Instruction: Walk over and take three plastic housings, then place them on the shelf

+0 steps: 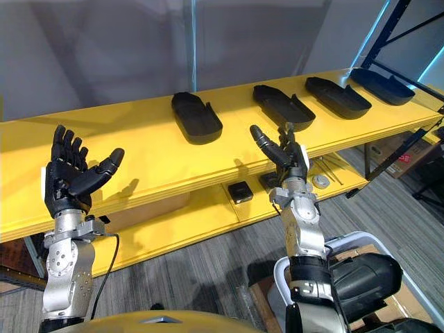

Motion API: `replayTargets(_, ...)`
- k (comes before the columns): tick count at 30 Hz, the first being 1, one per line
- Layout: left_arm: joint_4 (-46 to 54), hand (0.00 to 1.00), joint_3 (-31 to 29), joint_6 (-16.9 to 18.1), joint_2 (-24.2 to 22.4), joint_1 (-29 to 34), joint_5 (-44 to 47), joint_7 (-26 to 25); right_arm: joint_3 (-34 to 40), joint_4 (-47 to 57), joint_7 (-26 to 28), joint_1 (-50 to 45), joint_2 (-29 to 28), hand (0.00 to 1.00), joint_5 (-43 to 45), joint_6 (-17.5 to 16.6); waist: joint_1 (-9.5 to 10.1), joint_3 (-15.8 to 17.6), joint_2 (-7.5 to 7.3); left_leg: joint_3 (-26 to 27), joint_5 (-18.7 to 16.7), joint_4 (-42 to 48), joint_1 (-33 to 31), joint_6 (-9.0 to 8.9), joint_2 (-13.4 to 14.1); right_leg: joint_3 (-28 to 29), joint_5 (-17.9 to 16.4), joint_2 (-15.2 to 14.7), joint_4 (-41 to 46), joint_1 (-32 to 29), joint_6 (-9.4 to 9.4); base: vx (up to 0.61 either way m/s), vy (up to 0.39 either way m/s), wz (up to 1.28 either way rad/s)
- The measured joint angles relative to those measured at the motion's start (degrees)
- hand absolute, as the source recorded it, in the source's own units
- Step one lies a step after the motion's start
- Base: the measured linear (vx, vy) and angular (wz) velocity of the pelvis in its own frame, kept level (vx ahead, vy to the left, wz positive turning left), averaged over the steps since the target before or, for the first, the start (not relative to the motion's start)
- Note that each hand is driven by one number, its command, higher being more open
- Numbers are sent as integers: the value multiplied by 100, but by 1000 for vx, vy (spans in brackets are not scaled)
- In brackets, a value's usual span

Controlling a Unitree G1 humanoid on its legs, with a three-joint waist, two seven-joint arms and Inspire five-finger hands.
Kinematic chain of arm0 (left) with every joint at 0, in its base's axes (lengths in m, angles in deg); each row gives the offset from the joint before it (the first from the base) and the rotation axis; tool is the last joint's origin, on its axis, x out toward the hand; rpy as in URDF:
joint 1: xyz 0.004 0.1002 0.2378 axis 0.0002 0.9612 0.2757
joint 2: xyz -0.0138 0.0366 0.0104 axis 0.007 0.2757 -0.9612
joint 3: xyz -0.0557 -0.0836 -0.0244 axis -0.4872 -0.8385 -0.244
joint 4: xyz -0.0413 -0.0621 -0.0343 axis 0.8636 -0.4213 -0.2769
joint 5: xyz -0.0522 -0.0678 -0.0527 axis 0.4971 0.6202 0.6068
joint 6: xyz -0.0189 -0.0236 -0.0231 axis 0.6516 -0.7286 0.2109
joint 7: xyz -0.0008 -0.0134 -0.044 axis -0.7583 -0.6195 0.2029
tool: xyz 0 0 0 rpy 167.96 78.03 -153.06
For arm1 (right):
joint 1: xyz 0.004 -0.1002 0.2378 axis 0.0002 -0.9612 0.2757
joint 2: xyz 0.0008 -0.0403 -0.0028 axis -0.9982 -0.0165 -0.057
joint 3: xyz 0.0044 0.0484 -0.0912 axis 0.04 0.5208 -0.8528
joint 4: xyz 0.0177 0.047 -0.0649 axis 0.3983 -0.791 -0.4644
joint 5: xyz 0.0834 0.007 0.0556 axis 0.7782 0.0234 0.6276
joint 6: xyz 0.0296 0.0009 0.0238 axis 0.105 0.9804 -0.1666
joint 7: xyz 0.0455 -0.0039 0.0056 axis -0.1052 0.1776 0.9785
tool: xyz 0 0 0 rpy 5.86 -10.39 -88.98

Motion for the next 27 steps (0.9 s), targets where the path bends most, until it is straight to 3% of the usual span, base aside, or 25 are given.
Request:
replayTargets(3, -6, 100, -3, -85, 105, -67, 22, 19, -148, -519, 381, 151, 130, 100, 209, 37, 112, 14, 21, -46, 3, 1, -13, 0, -6, -24, 0, 2, -5, 6, 0, 15, 1, 6)
replayTargets(14, -705, 100, -90, -222, 335, -170, 97, 168, -518, -1244, 1582, 900, 421, 100, 268, -6, 173, 88, 88, -234, 78, 1, -68, 12, -2, -138, -1, 22, -19, 37, -5, -8, -4, 6)
replayTargets(27, -734, 100, -86, -223, 410, -170, 97, 228, -816, -1523, 1541, 1725, 589, 100, 147, -14, 308, 182, -12, -296, 129, 1, -90, 21, 0, -175, 52, 54, -133, 100, -23, 1, 0, 1)
